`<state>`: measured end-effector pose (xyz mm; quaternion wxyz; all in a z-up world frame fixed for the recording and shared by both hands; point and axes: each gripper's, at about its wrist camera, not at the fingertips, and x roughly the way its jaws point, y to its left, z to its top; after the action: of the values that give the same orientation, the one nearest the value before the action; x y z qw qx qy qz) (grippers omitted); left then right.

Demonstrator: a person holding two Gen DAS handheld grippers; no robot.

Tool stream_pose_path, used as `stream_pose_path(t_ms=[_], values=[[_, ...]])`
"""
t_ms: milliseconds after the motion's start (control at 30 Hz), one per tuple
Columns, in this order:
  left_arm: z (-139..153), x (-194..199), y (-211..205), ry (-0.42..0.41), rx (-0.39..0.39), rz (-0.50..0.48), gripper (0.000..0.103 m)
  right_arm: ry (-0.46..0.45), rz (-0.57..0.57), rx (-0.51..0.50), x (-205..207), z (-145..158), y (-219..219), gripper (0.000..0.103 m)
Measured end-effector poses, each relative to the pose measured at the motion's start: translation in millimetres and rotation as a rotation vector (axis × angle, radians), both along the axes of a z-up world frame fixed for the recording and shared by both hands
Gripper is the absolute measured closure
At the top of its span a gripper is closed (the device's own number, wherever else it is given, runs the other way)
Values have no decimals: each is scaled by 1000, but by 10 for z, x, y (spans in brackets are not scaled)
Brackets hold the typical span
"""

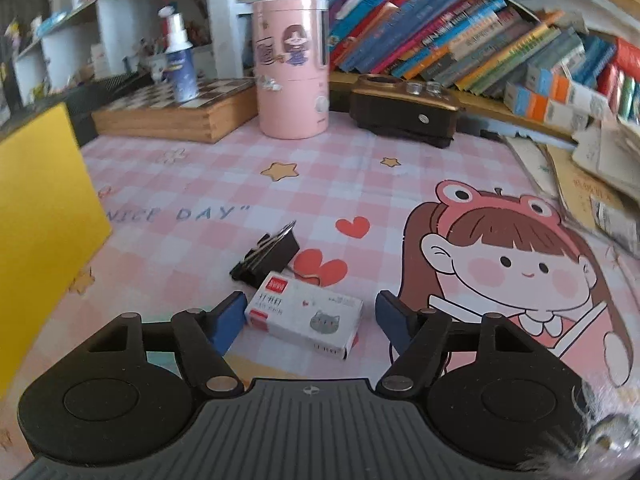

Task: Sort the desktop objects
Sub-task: 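Grasp the blue plastic bag with the left gripper while the right gripper grasps the white staple box, then carry the blue bag with the left gripper toward the box while the right gripper carries the staple box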

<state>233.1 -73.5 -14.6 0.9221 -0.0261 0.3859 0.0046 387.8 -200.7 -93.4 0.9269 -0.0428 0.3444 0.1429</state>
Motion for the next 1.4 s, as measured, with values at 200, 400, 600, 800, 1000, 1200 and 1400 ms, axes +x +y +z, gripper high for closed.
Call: stream_pose_path(t_ms=[200, 400, 600, 800, 1000, 1200, 1400], values=[[12, -20, -18, -7, -7, 4, 64, -19, 5, -1, -80, 3, -85, 46], [21, -47, -55, -25, -23, -18, 64, -27, -29, 21, -225, 98, -266, 46], [47, -108, -88, -48, -59, -37, 64, -50, -36, 41, -517, 316, -487, 46], [59, -148, -97, -67, -85, -51, 64, -47, -37, 60, -887, 543, -690, 46], [87, -166, -119, -84, -104, -71, 64, -24, -52, 70, -1258, 736, -906, 46], [133, -228, -131, -106, -121, -124, 64, 6, -100, 74, -1550, 789, -1011, 46], [165, -413, -27, -121, -121, -171, 64, 3, -140, 73, -1792, 836, -925, 46]])
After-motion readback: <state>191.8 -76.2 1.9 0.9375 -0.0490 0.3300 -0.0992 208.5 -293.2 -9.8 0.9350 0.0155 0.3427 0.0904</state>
